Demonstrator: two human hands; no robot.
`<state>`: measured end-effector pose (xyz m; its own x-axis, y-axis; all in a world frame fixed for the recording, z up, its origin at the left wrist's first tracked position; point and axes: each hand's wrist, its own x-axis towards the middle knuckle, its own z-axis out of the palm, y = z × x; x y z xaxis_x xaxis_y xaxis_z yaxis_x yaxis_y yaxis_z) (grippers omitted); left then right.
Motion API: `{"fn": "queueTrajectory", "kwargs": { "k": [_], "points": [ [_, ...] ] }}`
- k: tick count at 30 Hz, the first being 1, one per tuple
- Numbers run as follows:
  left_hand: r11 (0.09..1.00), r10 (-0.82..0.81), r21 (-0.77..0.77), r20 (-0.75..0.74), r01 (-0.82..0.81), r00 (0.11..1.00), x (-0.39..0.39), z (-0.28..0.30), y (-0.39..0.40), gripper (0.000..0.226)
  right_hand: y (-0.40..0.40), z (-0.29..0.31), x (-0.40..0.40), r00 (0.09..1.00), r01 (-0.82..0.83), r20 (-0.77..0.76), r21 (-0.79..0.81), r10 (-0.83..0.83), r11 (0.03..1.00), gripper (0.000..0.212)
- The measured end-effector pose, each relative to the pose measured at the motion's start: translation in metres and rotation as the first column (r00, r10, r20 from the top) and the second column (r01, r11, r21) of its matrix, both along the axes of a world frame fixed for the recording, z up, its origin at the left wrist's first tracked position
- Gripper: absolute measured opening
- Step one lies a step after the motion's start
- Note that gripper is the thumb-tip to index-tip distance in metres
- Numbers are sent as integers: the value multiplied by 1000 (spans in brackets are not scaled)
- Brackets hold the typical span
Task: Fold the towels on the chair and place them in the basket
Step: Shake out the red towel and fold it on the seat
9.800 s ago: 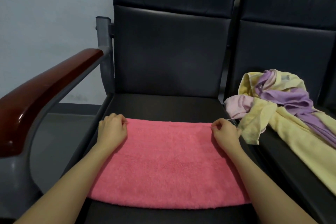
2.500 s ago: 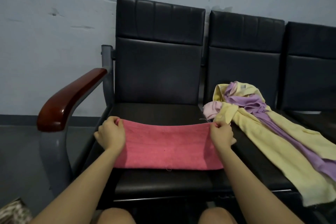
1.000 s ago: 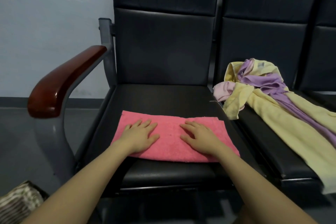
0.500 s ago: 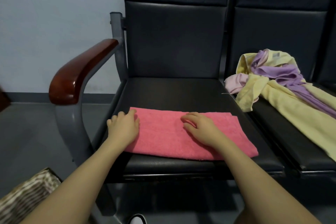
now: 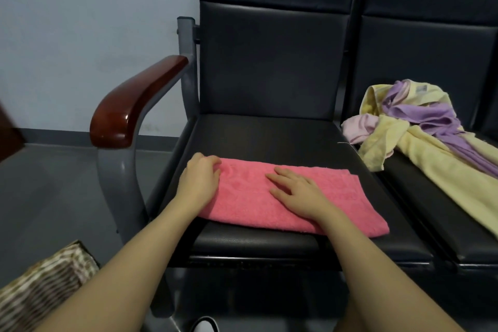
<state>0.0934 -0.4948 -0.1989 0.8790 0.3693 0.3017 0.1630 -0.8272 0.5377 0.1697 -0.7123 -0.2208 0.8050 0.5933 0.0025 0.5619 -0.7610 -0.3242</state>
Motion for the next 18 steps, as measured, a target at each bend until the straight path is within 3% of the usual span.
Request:
{"fn": "queueTrajectory", "kwargs": {
  "k": [3,5,7,9,11,13,15,18],
  "points": [
    [1000,-10,14,146,8,989,1,12,-2,30,17,-2,-3,1000,-17,20,-57,18,998,49],
    [999,-30,42,233,21,972,-1,19,-1,30,28,-5,-2,999,-33,17,-11,33,999,48],
    [995,-89,75,307,69,948,-3,24,-2,28,34,-4,-1,998,10,-58,232,3,973,42],
    [979,-194,132,363,156,911,-2,26,-10,27,31,3,-1,974,117,-225,518,3,848,30],
    [953,-291,191,369,234,883,3,30,-26,29,18,9,-1,953,175,-302,622,27,763,20],
    [931,-352,232,364,282,862,11,33,-45,28,-3,10,7,975,187,-210,574,-77,797,15],
    [920,-387,206,362,333,848,20,33,-64,25,-29,11,14,958,270,-18,385,-285,883,16],
    [911,-410,118,360,394,838,36,32,-93,24,-68,14,17,868,469,44,259,-495,844,23]
  ]
}}
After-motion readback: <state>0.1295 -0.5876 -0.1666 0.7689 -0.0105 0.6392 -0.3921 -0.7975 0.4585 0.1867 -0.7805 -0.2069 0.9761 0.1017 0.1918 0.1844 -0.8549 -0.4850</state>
